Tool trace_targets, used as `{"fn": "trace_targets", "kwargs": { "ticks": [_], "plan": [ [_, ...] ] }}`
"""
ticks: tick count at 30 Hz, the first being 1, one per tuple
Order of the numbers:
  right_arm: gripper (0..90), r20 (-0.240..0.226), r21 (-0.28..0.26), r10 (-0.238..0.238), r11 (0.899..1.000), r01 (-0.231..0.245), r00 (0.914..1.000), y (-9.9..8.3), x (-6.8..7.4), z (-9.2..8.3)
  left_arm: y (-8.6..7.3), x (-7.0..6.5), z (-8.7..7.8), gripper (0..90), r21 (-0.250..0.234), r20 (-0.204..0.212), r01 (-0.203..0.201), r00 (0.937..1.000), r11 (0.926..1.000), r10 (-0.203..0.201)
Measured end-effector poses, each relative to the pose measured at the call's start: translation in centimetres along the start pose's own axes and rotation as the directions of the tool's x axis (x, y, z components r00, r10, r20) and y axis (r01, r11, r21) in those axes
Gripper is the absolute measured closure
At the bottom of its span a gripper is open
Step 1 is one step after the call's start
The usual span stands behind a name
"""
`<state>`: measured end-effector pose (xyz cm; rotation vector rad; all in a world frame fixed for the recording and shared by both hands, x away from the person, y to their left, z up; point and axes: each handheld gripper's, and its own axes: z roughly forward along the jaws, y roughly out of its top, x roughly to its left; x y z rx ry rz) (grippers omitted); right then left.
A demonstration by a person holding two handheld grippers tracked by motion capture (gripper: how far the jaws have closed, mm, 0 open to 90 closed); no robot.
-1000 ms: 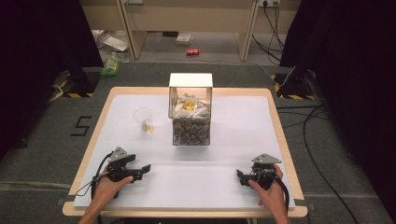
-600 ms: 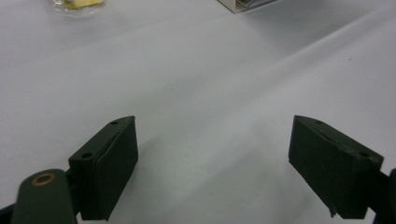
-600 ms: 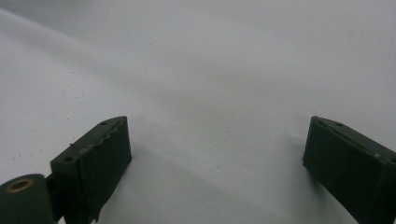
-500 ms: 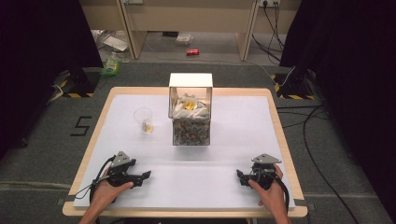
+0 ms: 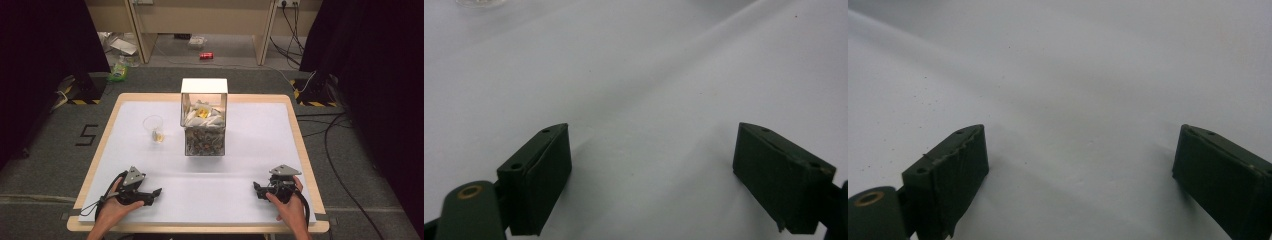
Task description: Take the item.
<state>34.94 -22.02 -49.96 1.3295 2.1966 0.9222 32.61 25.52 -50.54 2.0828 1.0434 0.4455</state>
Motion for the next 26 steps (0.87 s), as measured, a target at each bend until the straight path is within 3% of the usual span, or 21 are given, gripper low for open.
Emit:
{"fn": "trace_targets", "kwargs": {
  "ticks": [26],
  "plan": [
    [8.2, 0.000, -0.001, -0.001, 1.000, 0.001, 1.0000, -0.01, 0.01, 0.00, -0.56, -0.29, -0.42, 14.5, -0.007, 0.008, 0.001, 1.0000, 1.0000, -0.001]
  ]
}}
